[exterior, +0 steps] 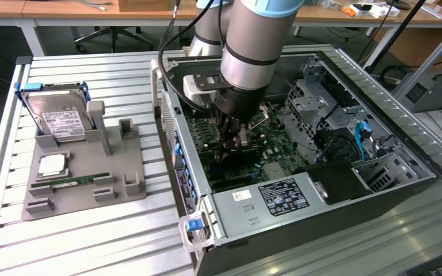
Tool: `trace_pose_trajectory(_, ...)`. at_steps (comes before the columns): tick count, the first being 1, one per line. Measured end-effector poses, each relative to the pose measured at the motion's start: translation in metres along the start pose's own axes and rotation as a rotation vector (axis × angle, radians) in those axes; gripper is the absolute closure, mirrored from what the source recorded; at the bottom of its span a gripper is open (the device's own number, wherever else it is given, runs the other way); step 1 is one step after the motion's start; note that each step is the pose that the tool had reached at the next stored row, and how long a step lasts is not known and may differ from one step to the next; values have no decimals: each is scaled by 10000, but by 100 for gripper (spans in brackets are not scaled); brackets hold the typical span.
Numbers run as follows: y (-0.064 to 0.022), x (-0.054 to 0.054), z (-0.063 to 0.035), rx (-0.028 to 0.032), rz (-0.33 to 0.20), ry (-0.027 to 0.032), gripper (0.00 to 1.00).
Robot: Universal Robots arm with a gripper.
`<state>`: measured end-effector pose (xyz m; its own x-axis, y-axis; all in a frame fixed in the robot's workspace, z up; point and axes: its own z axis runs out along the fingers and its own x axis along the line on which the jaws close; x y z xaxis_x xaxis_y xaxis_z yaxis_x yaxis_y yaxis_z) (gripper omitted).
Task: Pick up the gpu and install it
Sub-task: 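Press down on the gpu until it lock into place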
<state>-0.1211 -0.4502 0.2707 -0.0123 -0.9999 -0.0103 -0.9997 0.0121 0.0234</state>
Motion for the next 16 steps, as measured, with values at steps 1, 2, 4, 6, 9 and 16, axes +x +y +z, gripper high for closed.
trace_pose_trajectory(1,13,0,2,1,0,-1,89)
trace_pose_trajectory(2,24,0,5,6,-4,-2,89)
trace_pose_trajectory(4,46,0,8,-1,0,-1,89)
trace_pose_trajectory(6,49,1,11,-1,-1,0,89)
trace_pose_trajectory(9,55,0,12,10,2,-2,89)
trace_pose_trajectory(16,95,0,-61,130,-1,-6,89)
